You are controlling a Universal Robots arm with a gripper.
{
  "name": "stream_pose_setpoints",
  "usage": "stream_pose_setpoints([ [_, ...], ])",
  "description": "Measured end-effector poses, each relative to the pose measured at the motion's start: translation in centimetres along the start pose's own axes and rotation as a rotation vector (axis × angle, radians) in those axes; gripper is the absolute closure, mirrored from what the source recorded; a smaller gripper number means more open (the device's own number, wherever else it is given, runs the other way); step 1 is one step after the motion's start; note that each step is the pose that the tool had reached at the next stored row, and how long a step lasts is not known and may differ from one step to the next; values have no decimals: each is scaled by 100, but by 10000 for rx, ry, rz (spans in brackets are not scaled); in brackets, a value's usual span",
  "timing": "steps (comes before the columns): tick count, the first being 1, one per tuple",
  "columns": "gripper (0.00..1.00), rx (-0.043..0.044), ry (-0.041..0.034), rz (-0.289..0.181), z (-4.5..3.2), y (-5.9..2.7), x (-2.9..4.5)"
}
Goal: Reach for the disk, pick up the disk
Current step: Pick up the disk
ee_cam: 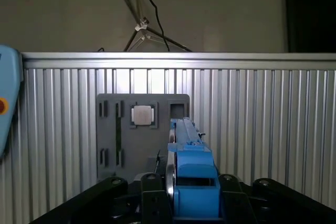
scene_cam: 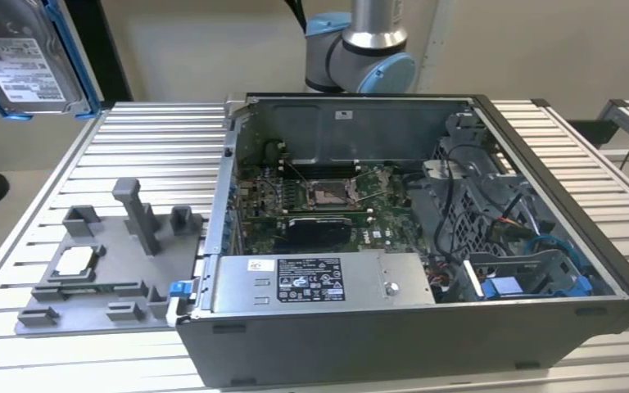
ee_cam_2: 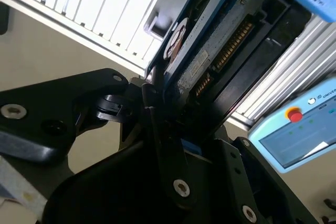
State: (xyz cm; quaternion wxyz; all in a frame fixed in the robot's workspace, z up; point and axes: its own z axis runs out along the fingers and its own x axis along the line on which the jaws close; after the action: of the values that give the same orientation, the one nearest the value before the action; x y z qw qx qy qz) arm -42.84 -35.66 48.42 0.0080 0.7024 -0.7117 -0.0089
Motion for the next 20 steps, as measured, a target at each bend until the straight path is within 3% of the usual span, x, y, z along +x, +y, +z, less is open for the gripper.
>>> stream_pose_setpoints([
  [13, 100, -2, 1, 0, -179, 4, 0],
  [20, 100, 0, -4, -1, -188, 4, 0],
])
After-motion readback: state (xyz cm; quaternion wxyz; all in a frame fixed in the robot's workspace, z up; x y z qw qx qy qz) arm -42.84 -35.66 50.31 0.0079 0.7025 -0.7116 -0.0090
